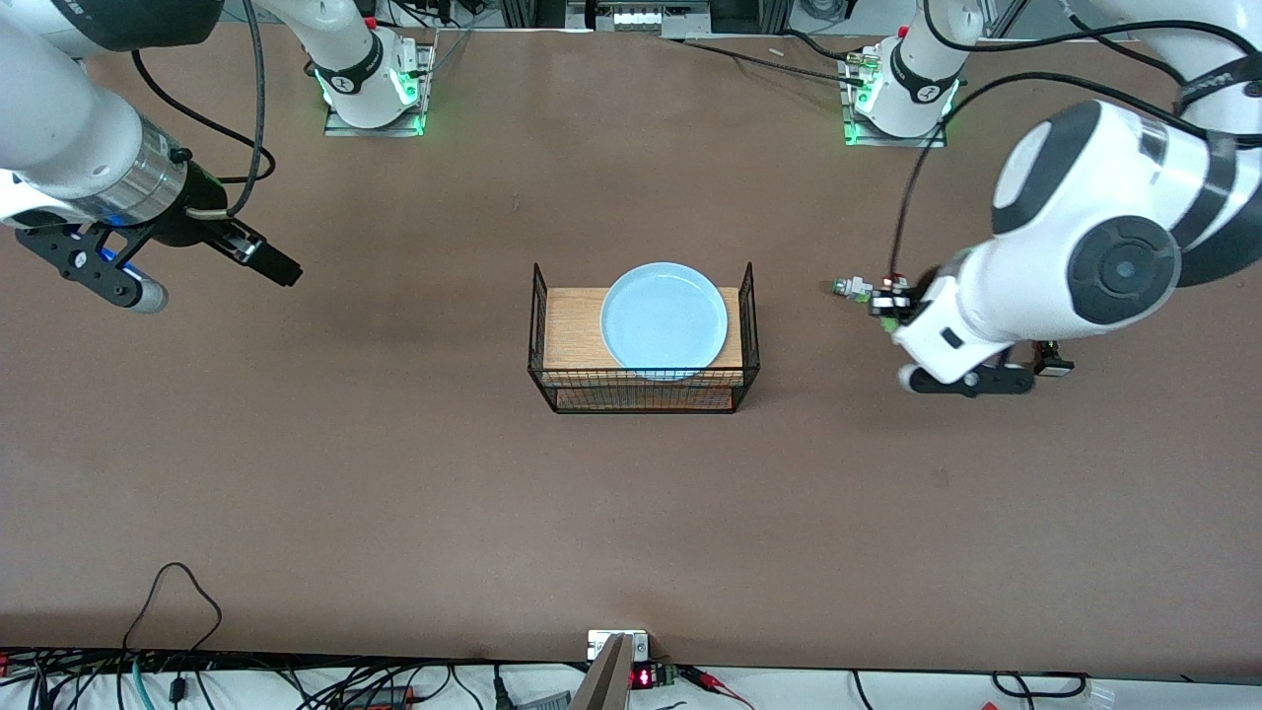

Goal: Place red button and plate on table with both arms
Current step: 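Lift the button with the left gripper while the right gripper approaches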

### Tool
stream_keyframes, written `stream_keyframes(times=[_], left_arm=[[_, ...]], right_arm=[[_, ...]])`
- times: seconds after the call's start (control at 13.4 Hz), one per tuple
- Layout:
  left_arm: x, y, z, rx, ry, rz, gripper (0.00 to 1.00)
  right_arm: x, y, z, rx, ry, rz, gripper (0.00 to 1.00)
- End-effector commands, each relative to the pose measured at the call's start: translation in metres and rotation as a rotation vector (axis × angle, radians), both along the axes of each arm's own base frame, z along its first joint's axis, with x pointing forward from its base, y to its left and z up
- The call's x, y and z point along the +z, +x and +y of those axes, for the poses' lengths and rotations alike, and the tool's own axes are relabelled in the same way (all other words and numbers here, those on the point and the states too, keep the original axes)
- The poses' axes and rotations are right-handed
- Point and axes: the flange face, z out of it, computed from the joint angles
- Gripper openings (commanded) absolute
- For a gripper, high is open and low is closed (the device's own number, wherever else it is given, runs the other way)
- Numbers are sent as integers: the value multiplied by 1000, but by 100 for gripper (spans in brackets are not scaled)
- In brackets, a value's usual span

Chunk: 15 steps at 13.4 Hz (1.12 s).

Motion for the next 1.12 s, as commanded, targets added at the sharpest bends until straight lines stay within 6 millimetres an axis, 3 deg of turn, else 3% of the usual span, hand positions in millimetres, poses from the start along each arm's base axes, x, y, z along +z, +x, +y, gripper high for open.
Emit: stream_keyframes(times=[0.0,0.15,0.22,0.37,0.52,0.75,0.82,1.04], left_arm=[[-17,9,45,-169,50,11,19],[-45,15,72,-182,85,24,19],[-65,15,82,-185,109,23,19],[-111,17,123,-191,85,-9,19],[-151,16,142,-186,64,-46,20],[-213,-6,165,-176,33,-83,20],[-233,-15,164,-190,16,-99,20],[-256,-25,158,-187,-2,-111,22]], right_arm=[[-2,5,10,-102,33,12,100],[-14,11,15,-105,19,16,100],[-33,19,18,-102,4,33,100],[-33,16,32,-83,8,33,100],[-35,15,50,-59,16,27,100],[-34,12,89,-173,15,-15,100],[-34,8,100,-243,10,-14,100],[-44,-13,158,-418,-47,-28,100]])
